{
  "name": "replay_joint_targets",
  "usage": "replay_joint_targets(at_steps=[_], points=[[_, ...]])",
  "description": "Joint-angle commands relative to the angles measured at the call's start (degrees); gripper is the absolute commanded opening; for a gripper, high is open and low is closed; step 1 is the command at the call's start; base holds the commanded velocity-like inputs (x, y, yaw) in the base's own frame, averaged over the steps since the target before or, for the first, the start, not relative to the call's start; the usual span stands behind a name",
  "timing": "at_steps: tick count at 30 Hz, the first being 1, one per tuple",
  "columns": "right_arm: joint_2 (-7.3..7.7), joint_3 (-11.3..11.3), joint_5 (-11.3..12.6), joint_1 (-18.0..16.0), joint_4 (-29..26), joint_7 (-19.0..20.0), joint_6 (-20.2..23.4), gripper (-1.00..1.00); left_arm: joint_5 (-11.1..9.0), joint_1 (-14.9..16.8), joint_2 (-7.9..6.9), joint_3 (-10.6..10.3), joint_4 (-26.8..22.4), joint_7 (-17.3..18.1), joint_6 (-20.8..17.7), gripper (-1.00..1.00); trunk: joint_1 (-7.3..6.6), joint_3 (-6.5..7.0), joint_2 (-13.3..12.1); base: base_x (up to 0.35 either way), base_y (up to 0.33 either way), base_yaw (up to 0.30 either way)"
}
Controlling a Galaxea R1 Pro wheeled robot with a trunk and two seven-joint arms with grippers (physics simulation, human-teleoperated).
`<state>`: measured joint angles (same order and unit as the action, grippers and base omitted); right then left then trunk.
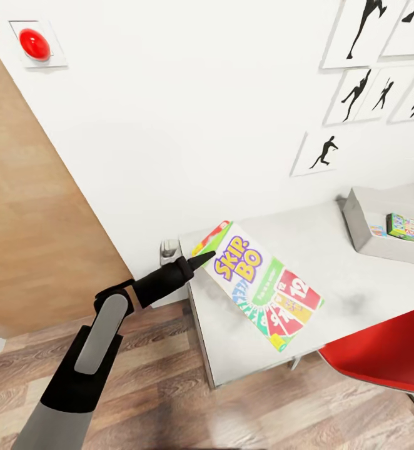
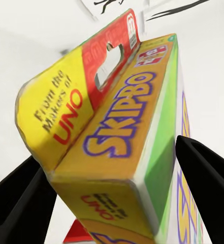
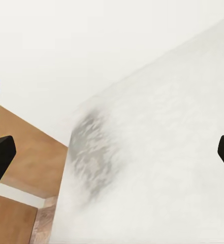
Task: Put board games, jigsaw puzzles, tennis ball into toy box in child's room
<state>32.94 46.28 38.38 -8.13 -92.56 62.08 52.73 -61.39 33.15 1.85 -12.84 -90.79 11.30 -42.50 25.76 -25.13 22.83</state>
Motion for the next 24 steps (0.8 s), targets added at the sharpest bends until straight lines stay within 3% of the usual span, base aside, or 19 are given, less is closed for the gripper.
replay_joint_targets(at_steps=[1, 18, 24], points=[[0.02, 0.07, 0.03, -0.05, 0.01, 0.13, 0.26, 1.00, 0.05, 0.01, 0.02, 0.07, -0.20, 0.08, -0.27, -1.00, 0.03, 0.01, 0.09, -0.057, -0.003, 0.000], [0.24, 0.55, 0.03, -0.05, 0.01, 0.15, 0.27, 1.00, 0.01, -0.16, 0.07, 0.67, -1.00, -0.20, -0.23, -1.00, 0.03, 1.58, 0.09, -0.017, -0.001, 0.000], [0.36, 0.71, 0.03, -0.05, 0.01, 0.14, 0.27, 1.00, -0.14, -0.79, 0.31, 2.31, -1.09, -0.32, 0.19, -1.00, 0.03, 2.13, 0.09, -0.002, 0.000, 0.000]])
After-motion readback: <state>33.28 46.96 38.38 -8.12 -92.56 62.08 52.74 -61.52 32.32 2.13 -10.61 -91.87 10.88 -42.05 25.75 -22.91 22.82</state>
